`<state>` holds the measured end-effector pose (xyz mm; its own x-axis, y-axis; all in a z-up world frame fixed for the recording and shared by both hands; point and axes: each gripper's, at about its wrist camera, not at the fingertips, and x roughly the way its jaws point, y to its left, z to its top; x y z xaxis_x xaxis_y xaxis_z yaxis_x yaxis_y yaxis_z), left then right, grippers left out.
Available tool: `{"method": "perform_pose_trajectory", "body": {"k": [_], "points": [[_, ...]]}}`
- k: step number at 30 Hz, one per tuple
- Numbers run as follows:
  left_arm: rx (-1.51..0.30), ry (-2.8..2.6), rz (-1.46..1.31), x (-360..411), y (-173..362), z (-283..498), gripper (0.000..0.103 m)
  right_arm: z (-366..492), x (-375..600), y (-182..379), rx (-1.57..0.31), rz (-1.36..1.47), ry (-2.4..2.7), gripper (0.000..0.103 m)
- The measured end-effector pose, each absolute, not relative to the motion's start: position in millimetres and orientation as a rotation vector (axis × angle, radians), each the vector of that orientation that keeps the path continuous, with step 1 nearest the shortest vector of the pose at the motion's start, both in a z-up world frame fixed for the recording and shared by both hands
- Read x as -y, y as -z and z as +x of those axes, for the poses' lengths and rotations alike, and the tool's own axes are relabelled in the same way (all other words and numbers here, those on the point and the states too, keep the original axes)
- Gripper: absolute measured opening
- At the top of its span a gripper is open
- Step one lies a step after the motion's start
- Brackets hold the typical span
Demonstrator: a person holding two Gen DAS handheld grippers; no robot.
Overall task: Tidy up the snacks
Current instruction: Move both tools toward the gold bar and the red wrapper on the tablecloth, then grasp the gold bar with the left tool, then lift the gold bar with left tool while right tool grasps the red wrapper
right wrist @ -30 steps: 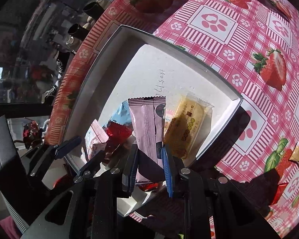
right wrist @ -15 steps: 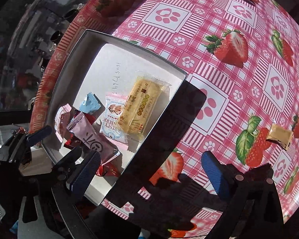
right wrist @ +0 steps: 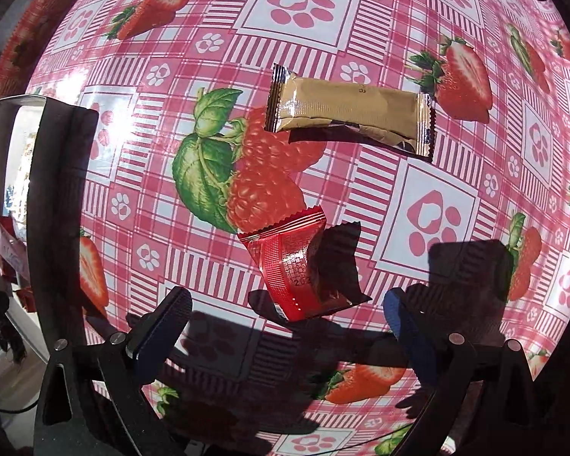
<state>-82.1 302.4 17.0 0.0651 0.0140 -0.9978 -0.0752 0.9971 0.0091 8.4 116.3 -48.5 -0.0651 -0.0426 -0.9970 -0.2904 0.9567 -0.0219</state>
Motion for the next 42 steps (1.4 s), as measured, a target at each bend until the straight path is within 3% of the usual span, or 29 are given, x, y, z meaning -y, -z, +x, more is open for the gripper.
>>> {"method": "perform_pose_trajectory", "body": {"k": [4,6,7,8,11,20,22,23,24,32,33,34,35,37,42], "points": [[-1.496,-0.025,0.024,-279,-21,-67,0.079,8,-114,55,-1.626,-0.242,-0.232,0.096],[-1.485,-0.002,0.066,-265,-23,-58,0.079,7,-113,56,-1.628,-0.233,-0.243,0.050],[-1.479,0.011,0.084,-258,-24,-53,0.079,6,-112,58,-1.635,-0.233,-0.241,0.040],[-1.473,0.026,0.100,-250,-24,-47,0.079,3,-109,60,-1.630,-0.237,-0.233,0.034],[-1.452,0.075,0.157,-223,-23,-27,0.079,-5,-84,62,-1.618,-0.177,-0.238,0.033],[-1.337,0.252,0.370,-122,0,42,0.079,-28,26,61,-1.640,0.004,-0.080,0.033],[-1.319,0.275,0.418,-103,11,57,0.079,-35,41,63,-1.650,0.042,-0.069,0.050],[-1.314,0.284,0.442,-94,17,65,0.079,-39,48,62,-1.646,0.053,-0.055,0.080],[-1.310,0.290,0.461,-87,23,73,0.079,-43,54,60,-1.635,0.062,-0.046,0.092],[-1.394,0.335,0.429,-68,61,103,0.079,-64,97,59,-1.611,0.155,-0.036,0.092],[-1.406,0.339,0.405,-70,61,103,0.074,-63,102,59,-1.609,0.163,-0.034,0.092],[-1.418,0.356,0.357,-73,61,103,0.060,-63,105,59,-1.609,0.167,-0.034,0.092],[-1.426,0.363,0.323,-75,60,103,0.053,-60,112,60,-1.609,0.169,-0.035,0.092],[-1.430,0.340,0.320,-79,58,98,0.025,-58,111,60,-1.613,0.160,-0.034,0.092],[-1.498,0.229,0.188,-112,58,54,0.025,-54,111,62,-1.618,0.147,-0.041,0.092]]}}
